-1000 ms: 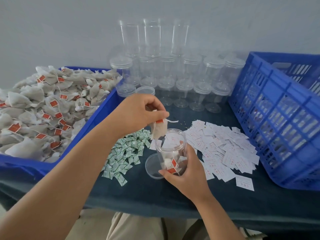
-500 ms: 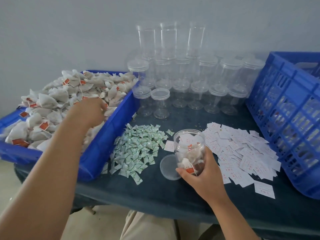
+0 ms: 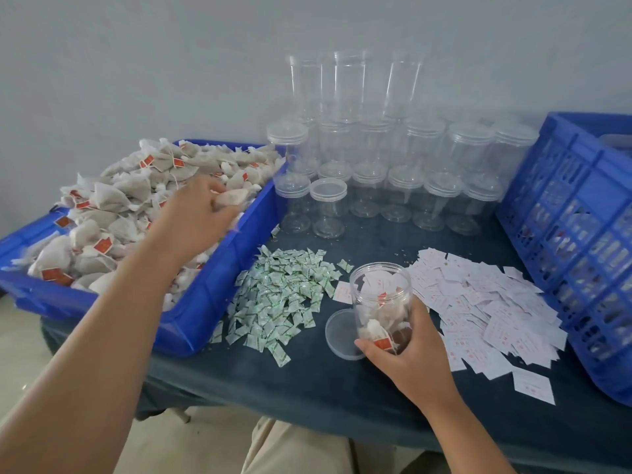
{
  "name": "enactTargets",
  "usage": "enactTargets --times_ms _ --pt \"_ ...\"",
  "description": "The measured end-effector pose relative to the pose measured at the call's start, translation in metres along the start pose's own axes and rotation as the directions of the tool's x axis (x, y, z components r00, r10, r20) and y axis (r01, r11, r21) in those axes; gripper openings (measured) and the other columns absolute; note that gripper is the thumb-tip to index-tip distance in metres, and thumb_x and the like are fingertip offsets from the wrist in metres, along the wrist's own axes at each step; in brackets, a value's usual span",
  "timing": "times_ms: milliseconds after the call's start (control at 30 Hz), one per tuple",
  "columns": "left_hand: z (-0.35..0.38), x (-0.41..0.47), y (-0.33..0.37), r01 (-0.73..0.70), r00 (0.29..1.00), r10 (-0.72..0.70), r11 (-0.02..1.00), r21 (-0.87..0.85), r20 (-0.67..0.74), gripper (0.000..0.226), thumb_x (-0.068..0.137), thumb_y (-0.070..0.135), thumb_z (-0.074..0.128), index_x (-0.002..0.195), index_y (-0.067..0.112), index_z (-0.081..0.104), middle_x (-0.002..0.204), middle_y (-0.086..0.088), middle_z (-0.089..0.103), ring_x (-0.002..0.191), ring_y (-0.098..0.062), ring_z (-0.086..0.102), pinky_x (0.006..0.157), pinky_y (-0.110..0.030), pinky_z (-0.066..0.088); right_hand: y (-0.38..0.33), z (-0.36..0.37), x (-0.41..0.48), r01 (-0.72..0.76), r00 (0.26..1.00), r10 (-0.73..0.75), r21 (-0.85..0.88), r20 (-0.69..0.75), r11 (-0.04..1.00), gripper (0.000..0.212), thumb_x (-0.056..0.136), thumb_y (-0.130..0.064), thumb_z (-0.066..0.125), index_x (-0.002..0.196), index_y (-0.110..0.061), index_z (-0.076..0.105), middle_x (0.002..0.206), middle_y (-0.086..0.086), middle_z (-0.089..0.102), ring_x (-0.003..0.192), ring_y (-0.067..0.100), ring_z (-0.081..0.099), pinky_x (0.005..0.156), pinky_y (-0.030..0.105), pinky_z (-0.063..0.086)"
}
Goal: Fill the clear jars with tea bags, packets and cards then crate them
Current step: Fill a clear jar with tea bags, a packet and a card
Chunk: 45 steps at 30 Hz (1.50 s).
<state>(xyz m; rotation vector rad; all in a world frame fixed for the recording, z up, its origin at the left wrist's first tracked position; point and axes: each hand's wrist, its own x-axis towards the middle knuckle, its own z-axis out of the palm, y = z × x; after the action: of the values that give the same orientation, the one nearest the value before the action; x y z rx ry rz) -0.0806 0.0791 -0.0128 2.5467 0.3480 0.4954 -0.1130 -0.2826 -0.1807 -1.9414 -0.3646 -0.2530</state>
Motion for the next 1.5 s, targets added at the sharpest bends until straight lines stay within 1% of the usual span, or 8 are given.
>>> enactTargets --times_ms 167,433,567,633,800,1067,1367,1500 --pt "0.024 -0.06 0.111 -0.392 0.852 0.447 0.89 -0.233 0.272 0.023 0.077 0.065 0.077 0.092 0.048 0.073 0.093 0.027 0.067 0.085 0.007 0.062 0.066 -0.009 0.044 -0.007 0.0 -0.001 0.041 0.999 -0.041 -0.01 0.006 0.999 0.076 0.062 -0.059 0.094 0.124 -0.059 0.049 0.116 -0.027 0.067 0.098 -0.002 0.071 0.071 0.006 0.052" --pt "0.086 -0.073 0.146 -0.407 0.735 0.413 0.903 -0.138 0.538 0.015 0.088 0.046 0.076 0.1 0.037 0.076 0.097 0.022 0.074 0.075 0.01 0.063 0.063 -0.013 0.044 -0.012 -0.004 -0.002 0.076 0.997 -0.076 -0.029 -0.003 0.997 0.087 0.066 -0.056 0.095 0.135 -0.063 0.042 0.126 -0.031 0.063 0.11 -0.001 0.068 0.082 0.007 0.052" --pt "0.081 -0.063 0.132 -0.195 0.916 0.295 0.919 -0.343 0.27 0.007 0.088 0.044 0.079 0.083 0.039 0.076 0.081 0.026 0.073 0.072 0.008 0.067 0.063 -0.015 0.05 -0.012 -0.004 -0.003 0.058 0.998 -0.057 -0.038 0.009 0.998 0.086 0.066 -0.059 0.094 0.136 -0.052 0.045 0.125 -0.03 0.063 0.11 -0.001 0.068 0.081 0.01 0.055" --pt "0.08 -0.056 0.106 -0.137 0.969 0.176 0.967 -0.217 0.173 0.009 0.089 0.048 0.077 0.085 0.041 0.072 0.083 0.025 0.073 0.076 0.004 0.067 0.066 -0.023 0.053 -0.009 -0.004 -0.003 0.022 1.0 -0.022 -0.032 -0.005 0.999 0.086 0.065 -0.064 0.092 0.135 -0.047 0.046 0.126 -0.035 0.06 0.112 -0.004 0.066 0.084 0.013 0.056" --pt "0.11 -0.075 0.03 -0.132 0.865 -0.129 0.874 0.468 0.486 0.028 0.091 0.052 0.073 0.107 0.03 0.071 0.107 0.009 0.07 0.096 -0.016 0.067 0.082 -0.036 0.057 -0.001 -0.005 -0.001 -0.082 0.995 0.083 0.022 -0.057 0.996 0.088 0.061 -0.066 0.09 0.136 -0.041 0.051 0.124 -0.033 0.063 0.112 -0.002 0.067 0.089 0.026 0.061" --pt "0.121 -0.086 0.016 0.055 0.97 -0.088 0.987 0.149 0.227 0.024 0.098 0.054 0.066 0.086 0.034 0.071 0.062 0.016 0.068 0.05 -0.001 0.062 0.053 -0.024 0.046 -0.001 -0.004 -0.001 -0.123 0.991 0.125 0.043 -0.039 0.991 0.091 0.063 -0.063 0.092 0.138 -0.032 0.052 0.122 -0.02 0.069 0.11 0.006 0.07 0.092 0.04 0.062" --pt "0.065 -0.084 0.083 -0.142 0.98 0.181 0.929 -0.342 0.084 0.005 0.086 0.048 0.082 0.085 0.047 0.077 0.08 0.03 0.073 0.076 0.007 0.069 0.063 -0.012 0.05 -0.006 -0.004 -0.001 -0.029 1.0 0.029 -0.044 -0.009 0.999 0.09 0.064 -0.071 0.089 0.138 -0.049 0.043 0.128 -0.037 0.057 0.114 -0.006 0.063 0.082 0.007 0.052" --pt "0.058 -0.085 0.113 -0.399 0.864 0.453 0.883 -0.248 0.221 0.005 0.089 0.049 0.077 0.085 0.046 0.078 0.087 0.025 0.072 0.082 0.001 0.066 0.066 -0.013 0.048 -0.009 -0.003 -0.001 0.024 1.0 -0.025 -0.026 -0.003 0.999 0.085 0.067 -0.066 0.092 0.134 -0.058 0.041 0.126 -0.032 0.061 0.111 -0.003 0.067 0.078 0.007 0.053"
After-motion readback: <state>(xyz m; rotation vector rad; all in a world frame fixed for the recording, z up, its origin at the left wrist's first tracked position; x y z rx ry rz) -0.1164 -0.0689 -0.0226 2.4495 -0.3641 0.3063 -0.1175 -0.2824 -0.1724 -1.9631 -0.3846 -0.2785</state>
